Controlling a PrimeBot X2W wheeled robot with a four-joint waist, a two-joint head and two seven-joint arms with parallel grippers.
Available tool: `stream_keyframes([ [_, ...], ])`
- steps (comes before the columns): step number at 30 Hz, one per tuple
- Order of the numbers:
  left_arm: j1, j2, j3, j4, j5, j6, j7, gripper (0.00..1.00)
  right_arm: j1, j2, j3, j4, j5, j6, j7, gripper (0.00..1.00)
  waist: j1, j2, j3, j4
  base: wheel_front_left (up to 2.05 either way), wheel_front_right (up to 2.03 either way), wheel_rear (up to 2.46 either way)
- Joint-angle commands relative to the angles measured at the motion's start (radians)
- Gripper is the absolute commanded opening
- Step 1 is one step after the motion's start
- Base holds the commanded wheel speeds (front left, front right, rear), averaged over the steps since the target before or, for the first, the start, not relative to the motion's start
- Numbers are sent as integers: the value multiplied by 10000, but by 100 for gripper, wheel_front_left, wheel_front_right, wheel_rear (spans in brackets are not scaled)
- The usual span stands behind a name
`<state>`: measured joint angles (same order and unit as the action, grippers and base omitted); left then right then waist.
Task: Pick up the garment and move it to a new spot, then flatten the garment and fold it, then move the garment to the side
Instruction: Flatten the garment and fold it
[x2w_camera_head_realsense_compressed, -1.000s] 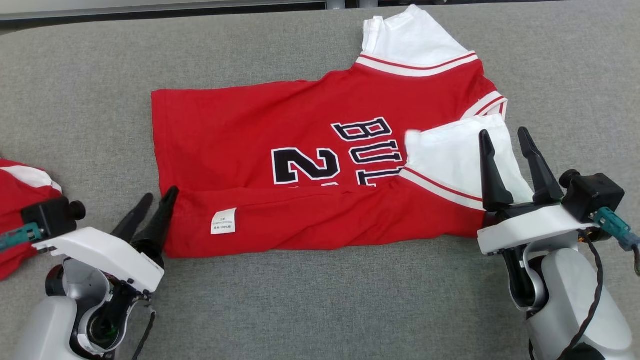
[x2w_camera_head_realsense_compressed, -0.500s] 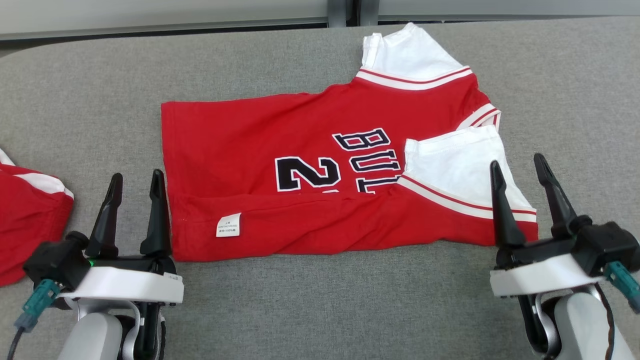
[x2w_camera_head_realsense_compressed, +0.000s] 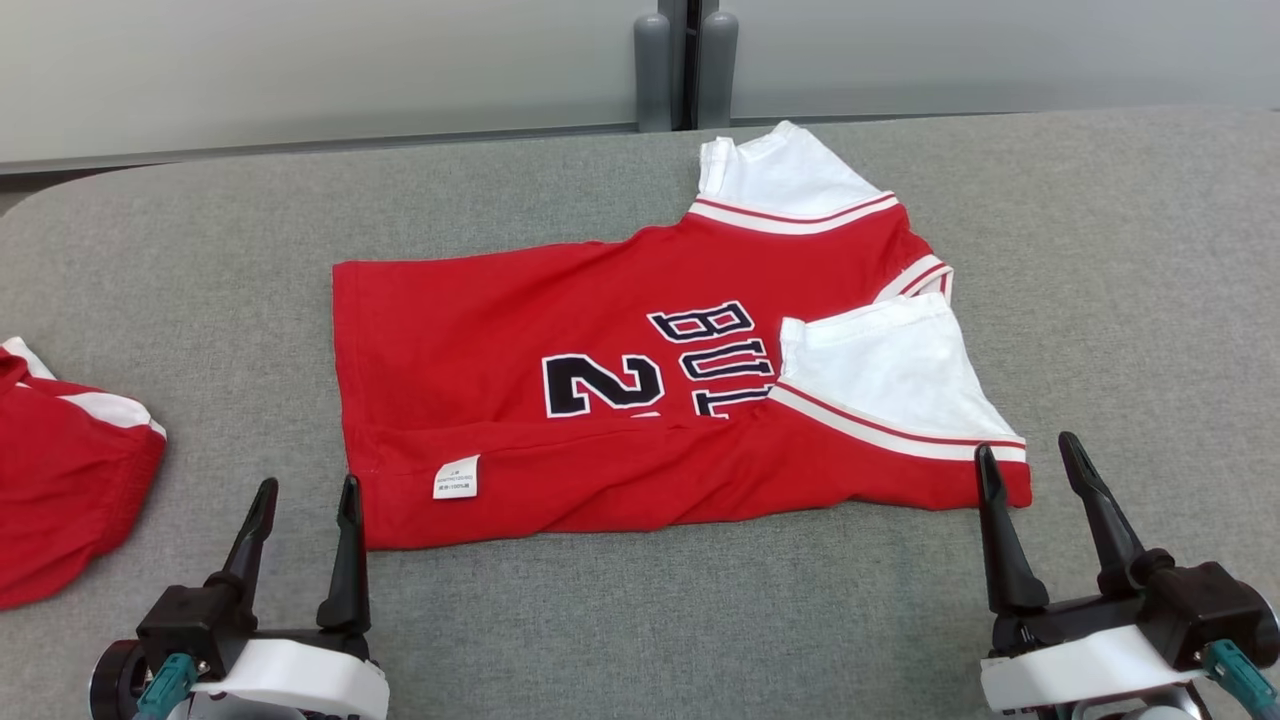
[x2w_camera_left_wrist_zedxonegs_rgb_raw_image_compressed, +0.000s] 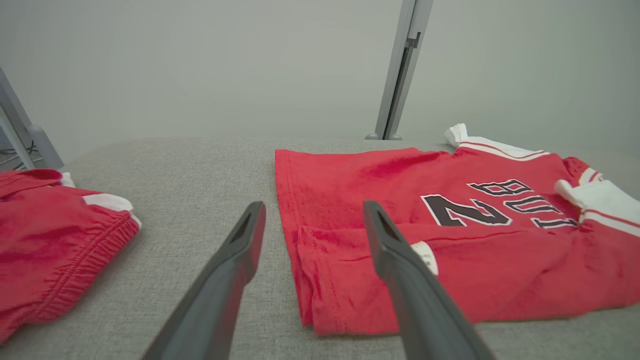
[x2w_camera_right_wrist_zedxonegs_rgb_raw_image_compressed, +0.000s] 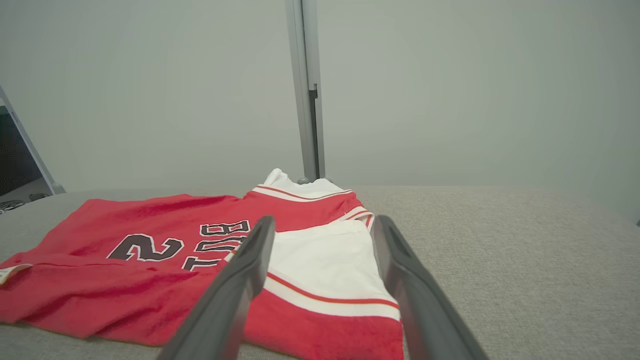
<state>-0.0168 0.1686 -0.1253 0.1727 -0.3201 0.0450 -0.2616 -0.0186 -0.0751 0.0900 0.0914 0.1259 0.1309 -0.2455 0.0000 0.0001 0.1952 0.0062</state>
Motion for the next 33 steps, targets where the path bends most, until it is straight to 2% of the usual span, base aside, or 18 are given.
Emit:
stream_keyframes([
  [1, 19, 0, 74, 53, 53, -29, -43, 100, 82, 3, -2, -40, 42, -3, 18, 100, 0, -1, -71, -20, 0, 0, 0],
  [13, -149, -199, 448, 394, 342, -440, -45, 100, 114, 34, 1, -79, 75, -3, 154, 100, 0, -1, -239, -44, 0, 0, 0],
  [19, -370, -420, 156, 1033, 267, -683, 188, 100, -64, -55, -165, 277, 110, -3, 308, 100, 0, -1, -120, 32, 0, 0, 0],
  [27, -1020, -735, 27, 2463, -489, -1016, 797, 100, -830, -274, -674, 2299, 511, -3, 320, 100, 0, -1, 546, 95, 0, 0, 0],
  [33, -1525, -881, 166, 3280, -1365, -1343, 966, 100, -1857, -267, -367, 3910, 1084, -3, 270, 100, 0, -1, 968, 134, 0, 0, 0],
])
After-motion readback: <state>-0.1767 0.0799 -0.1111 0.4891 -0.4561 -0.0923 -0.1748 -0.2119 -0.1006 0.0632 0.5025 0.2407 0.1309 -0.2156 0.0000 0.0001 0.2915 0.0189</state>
